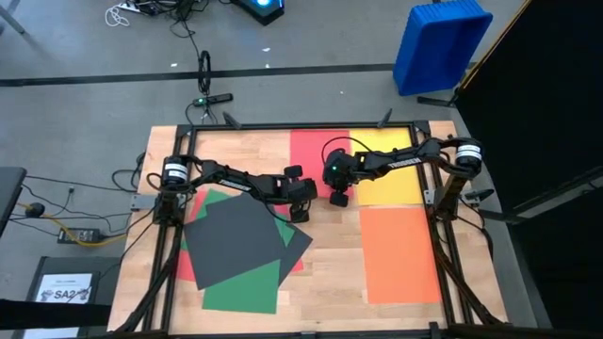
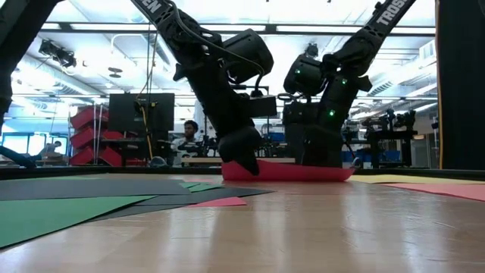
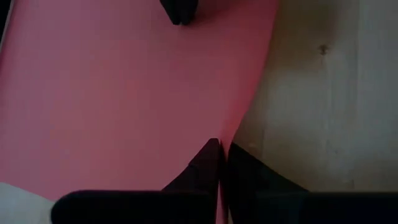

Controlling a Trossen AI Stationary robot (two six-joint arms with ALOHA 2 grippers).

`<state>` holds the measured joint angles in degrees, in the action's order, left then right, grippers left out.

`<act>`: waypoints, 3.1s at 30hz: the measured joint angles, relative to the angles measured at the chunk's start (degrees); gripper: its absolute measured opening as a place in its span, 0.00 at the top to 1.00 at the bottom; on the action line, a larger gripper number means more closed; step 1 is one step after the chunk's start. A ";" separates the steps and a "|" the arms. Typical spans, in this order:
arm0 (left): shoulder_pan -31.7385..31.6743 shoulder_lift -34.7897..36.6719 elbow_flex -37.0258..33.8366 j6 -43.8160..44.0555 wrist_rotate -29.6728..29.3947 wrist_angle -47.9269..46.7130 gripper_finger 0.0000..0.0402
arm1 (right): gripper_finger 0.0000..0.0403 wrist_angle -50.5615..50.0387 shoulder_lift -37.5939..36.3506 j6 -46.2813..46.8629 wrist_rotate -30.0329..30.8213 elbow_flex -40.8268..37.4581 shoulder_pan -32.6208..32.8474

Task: Organize paper
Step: Move the pink colored paper to the top center of the table

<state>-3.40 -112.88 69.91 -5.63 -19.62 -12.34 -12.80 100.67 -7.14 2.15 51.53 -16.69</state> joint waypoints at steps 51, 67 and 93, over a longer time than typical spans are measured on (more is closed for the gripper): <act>3.54 7.74 14.81 5.98 -4.79 -26.51 0.83 | 1.00 -0.96 0.43 4.16 -1.89 -0.15 -0.83; 1.55 7.69 5.55 6.40 -6.71 -20.27 0.83 | 1.00 -2.10 -2.57 4.50 -0.25 -0.48 -0.94; -0.54 4.76 5.60 2.92 -4.41 -12.19 0.83 | 1.00 -4.25 -9.16 4.56 2.76 -0.22 1.03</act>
<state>-3.94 -108.12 75.50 -2.71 -24.03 -24.54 -17.05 91.51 -2.58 4.91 51.31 -15.65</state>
